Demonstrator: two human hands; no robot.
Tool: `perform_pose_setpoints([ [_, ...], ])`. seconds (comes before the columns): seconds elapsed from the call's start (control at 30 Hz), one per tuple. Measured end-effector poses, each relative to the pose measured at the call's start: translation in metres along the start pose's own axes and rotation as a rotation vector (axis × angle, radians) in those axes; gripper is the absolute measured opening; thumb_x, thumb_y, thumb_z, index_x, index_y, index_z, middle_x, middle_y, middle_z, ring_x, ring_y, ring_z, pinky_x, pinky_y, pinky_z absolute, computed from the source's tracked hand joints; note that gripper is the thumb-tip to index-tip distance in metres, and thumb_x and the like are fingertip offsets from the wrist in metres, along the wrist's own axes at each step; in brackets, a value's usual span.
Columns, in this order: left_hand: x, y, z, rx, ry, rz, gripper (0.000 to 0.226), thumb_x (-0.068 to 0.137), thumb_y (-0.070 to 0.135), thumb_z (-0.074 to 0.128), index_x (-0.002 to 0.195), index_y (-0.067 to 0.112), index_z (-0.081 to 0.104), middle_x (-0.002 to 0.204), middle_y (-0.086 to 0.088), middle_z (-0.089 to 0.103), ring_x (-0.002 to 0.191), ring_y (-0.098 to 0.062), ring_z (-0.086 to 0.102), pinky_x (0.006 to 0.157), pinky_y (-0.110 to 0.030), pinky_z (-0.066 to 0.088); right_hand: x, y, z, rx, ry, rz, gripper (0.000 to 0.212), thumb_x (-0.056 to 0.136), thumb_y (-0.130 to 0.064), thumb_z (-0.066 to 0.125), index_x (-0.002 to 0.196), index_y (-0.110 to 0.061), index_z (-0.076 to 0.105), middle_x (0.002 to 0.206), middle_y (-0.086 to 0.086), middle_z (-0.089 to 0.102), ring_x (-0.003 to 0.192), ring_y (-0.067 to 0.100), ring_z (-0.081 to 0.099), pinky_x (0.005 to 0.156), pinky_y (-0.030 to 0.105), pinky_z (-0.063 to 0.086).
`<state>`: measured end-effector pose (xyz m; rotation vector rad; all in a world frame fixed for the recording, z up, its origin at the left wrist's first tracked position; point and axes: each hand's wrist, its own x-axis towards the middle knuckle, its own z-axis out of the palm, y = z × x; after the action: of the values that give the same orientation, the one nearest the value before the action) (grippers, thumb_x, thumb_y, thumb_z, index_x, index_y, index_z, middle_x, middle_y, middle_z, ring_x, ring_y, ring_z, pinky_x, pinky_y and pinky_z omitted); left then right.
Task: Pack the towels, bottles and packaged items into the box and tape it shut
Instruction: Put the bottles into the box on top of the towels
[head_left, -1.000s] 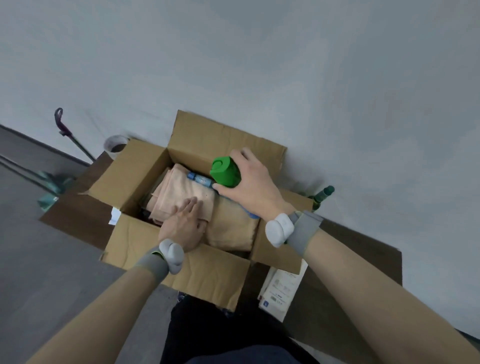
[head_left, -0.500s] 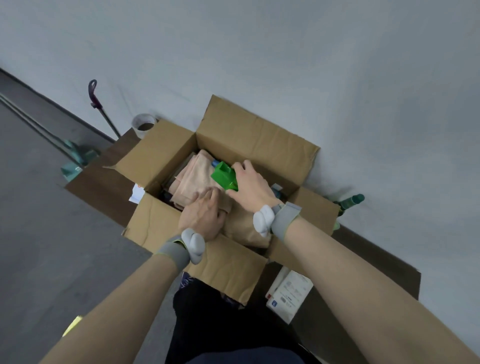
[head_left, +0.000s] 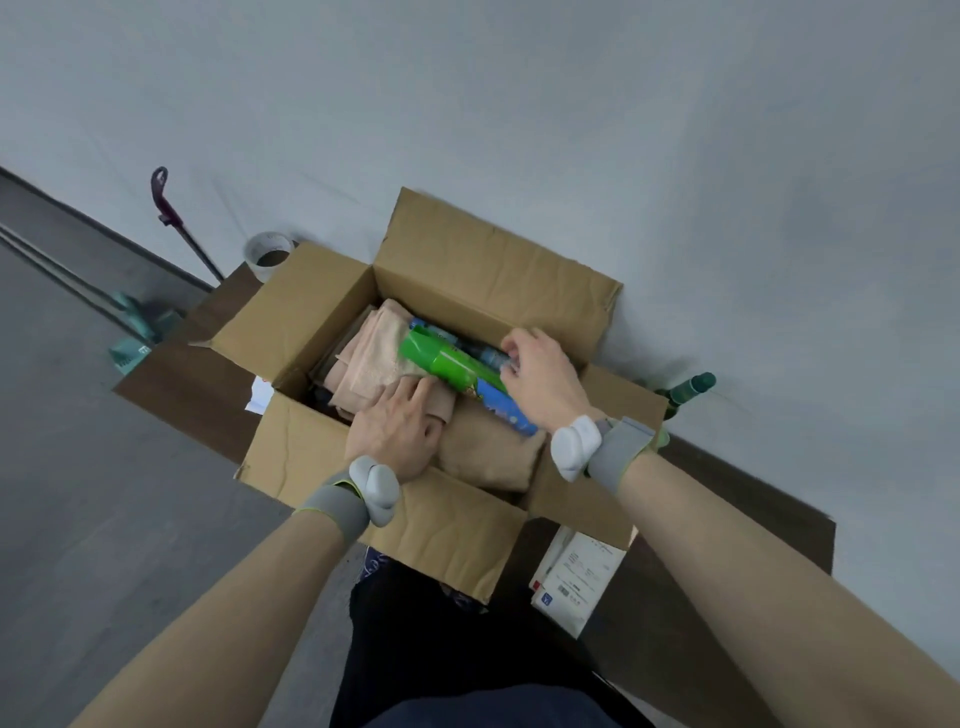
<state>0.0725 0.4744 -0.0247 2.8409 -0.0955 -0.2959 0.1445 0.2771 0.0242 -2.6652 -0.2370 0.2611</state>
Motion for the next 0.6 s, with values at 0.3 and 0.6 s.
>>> perform_pose_setpoints([
  [0.3, 0.000, 0.002, -0.004, 0.025, -0.048, -0.030, 0.052, 0.100, 0.041, 0.041, 0.150, 0.028, 0.032, 0.150, 0.003, 0.042, 0.135, -0.025, 0.045, 0.101, -0.040, 0.046, -0.022, 0.078, -0.090, 0.201, 0.455, 0.187, 0.004, 0.098, -0.020, 0.060, 0.098, -0.019, 0.064, 0.085, -0.006, 0.065, 0.078, 0.015, 0.064, 0.074, 0.039, 0.057],
  [0.6, 0.001, 0.004, -0.003, 0.024, -0.040, -0.046, 0.049, 0.099, 0.040, 0.044, 0.145, 0.024, 0.039, 0.144, 0.001, 0.046, 0.132, -0.025, 0.046, 0.098, -0.042, 0.047, -0.061, 0.156, -0.073, 0.444, 0.609, 0.628, 0.015, 0.098, -0.018, 0.058, 0.109, -0.008, 0.058, 0.100, 0.013, 0.070, 0.092, 0.040, 0.070, 0.089, 0.054, 0.055],
])
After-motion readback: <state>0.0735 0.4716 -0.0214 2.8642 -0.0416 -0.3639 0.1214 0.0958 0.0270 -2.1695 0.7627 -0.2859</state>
